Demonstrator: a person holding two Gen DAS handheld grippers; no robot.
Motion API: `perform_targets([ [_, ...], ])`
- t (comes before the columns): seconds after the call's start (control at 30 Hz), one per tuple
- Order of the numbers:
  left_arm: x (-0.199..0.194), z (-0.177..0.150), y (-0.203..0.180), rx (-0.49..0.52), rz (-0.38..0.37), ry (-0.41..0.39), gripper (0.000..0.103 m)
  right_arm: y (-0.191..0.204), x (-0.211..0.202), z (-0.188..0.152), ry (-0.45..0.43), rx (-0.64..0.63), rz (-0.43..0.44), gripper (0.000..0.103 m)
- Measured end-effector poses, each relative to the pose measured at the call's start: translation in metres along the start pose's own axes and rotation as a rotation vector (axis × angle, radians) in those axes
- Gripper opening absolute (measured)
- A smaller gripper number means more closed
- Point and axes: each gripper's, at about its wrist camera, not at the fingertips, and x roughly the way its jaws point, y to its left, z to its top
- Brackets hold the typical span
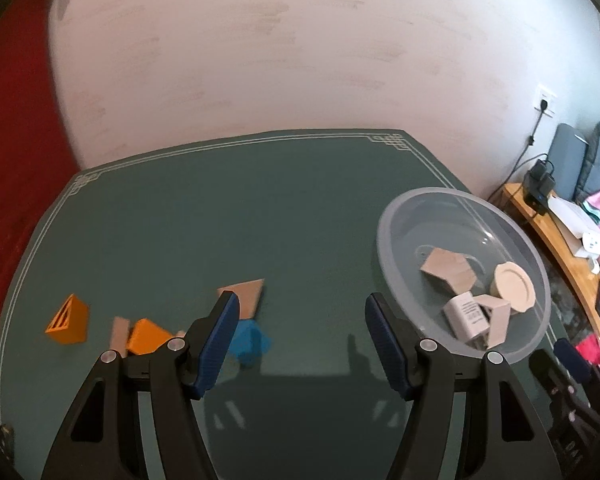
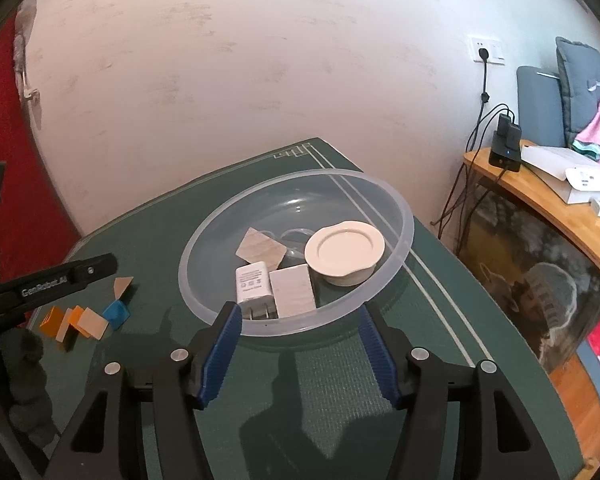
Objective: Organize rigid objects
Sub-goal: 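Move the left tool back to the blocks and grasp the brown rectangular block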
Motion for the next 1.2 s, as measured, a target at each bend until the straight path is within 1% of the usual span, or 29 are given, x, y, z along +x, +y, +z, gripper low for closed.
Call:
perform_targets([
  [0.3, -0.011, -0.013, 0.043, -0.057, 0.079, 0.006, 0.066, 0.002, -0.002, -0.001, -0.004, -0.011, 0.005, 0.064],
  [0.73, -0.025, -0.035, 0.111, -0.164, 0.159, 0.019, 0.066, 0.004, -0.003, -0.002, -0.006, -0.017, 0.002, 0.064],
  [0.93, -0.022, -0.045, 0.141, -0.219, 0.193, 0.043, 0.066, 0.005, -0.002, -0.002, -0.002, -0.026, 0.0, 0.064],
  [1.2, -0.001, -0.05, 0.156, -0.23, 0.198, 0.081, 0.066, 0.007, -0.001, -0.002, 0.003, -0.035, -0.01, 0.064],
])
